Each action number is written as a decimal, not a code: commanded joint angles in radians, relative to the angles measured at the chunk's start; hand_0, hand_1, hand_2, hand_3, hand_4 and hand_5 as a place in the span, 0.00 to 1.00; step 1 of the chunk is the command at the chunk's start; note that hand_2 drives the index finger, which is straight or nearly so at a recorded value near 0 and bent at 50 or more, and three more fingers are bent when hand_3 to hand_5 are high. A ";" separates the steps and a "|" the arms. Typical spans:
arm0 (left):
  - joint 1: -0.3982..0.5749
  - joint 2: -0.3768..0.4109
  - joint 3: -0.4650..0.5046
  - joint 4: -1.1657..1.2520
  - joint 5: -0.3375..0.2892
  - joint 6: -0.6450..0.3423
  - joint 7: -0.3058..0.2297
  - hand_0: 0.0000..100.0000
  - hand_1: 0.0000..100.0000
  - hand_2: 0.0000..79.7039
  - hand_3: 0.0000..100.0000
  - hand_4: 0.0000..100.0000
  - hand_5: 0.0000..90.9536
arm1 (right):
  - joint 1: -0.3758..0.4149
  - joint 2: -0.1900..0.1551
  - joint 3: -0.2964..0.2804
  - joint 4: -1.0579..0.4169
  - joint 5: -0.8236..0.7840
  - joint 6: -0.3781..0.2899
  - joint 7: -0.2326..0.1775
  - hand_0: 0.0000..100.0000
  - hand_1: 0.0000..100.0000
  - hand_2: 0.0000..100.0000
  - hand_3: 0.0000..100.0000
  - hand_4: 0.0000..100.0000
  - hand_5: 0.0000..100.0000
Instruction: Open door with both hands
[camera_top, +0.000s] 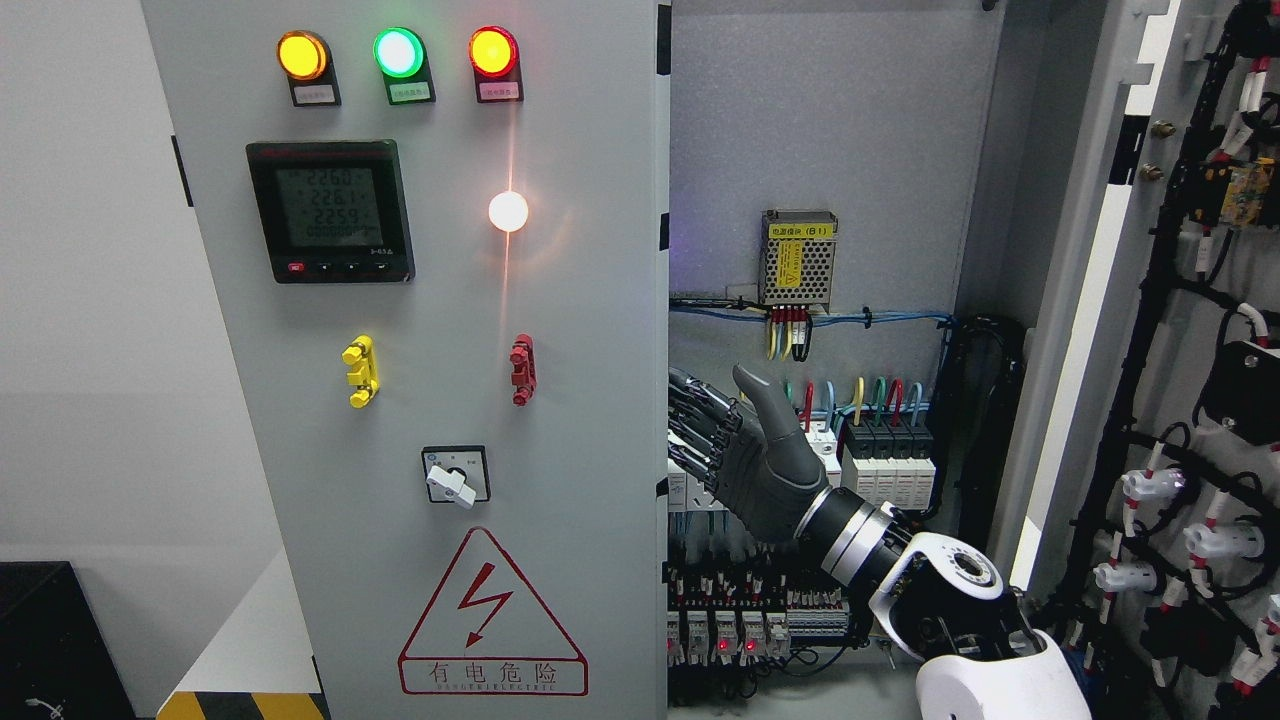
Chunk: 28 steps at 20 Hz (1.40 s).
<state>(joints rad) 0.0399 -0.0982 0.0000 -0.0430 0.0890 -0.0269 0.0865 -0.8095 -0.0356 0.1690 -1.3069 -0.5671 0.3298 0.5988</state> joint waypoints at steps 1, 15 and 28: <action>0.000 0.000 -0.032 0.000 0.000 -0.001 -0.001 0.00 0.00 0.00 0.00 0.00 0.00 | -0.008 -0.003 0.004 -0.009 0.000 0.005 0.007 0.19 0.00 0.00 0.00 0.00 0.00; 0.000 0.000 -0.032 0.000 0.000 -0.001 -0.001 0.00 0.00 0.00 0.00 0.00 0.00 | -0.010 -0.001 0.004 -0.005 -0.001 0.023 0.012 0.19 0.00 0.00 0.00 0.00 0.00; 0.000 0.000 -0.032 0.000 0.000 -0.001 -0.001 0.00 0.00 0.00 0.00 0.00 0.00 | -0.011 -0.003 0.026 -0.018 0.003 0.021 0.059 0.19 0.00 0.00 0.00 0.00 0.00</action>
<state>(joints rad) 0.0399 -0.0982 0.0000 -0.0429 0.0890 -0.0273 0.0865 -0.8183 -0.0372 0.1759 -1.3196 -0.5648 0.3523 0.6543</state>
